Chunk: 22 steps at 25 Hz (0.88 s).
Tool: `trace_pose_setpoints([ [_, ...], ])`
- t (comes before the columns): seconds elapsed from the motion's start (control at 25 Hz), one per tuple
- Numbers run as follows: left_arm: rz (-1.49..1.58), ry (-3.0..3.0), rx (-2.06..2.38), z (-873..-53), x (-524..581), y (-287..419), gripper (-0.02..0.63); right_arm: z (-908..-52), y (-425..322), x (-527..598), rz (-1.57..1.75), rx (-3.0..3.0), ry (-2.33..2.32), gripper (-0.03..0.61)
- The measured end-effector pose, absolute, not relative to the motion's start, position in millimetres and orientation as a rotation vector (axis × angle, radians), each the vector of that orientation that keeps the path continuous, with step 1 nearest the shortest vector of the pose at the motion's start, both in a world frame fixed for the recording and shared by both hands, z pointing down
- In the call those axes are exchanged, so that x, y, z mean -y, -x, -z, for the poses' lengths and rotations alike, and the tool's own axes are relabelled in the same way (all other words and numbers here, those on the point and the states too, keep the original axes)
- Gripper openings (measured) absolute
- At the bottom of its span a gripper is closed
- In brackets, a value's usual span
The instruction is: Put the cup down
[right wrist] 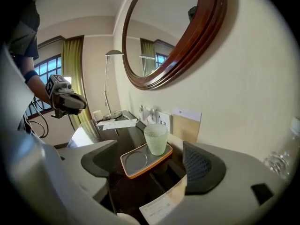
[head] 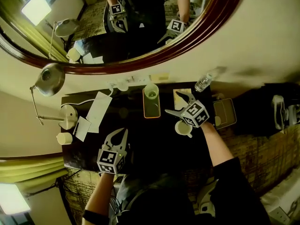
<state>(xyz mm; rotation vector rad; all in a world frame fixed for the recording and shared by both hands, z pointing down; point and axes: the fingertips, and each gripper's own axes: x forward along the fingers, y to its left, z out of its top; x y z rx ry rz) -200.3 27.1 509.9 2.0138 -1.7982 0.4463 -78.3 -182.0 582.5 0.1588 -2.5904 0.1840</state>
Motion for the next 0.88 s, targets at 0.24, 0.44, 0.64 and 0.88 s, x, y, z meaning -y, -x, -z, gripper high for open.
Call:
trace_pose_setpoints([
  [0.24, -0.448, -1.943, 1.845, -530.0, -18.8, 206.4, 0.002, -614.6, 123.8, 198.9, -0.129, 2.559, -0.011, 0.488],
  [0.44, -0.442, -1.919, 1.871, -535.4, -12.3, 207.1, 0.002, -636.0, 155.2, 201.3, -0.074, 2.539, 0.075, 0.488],
  [0.64, -0.437, -1.893, 1.868, -544.2, -14.1, 205.4, 0.002, -642.0, 179.7, 200.9, -0.02, 2.535, 0.128, 0.486],
  [0.88, -0.435, -1.829, 1.903, -546.6, -22.3, 212.6, 0.002, -644.8, 193.9, 201.5, 0.001, 2.542, 0.158, 0.433],
])
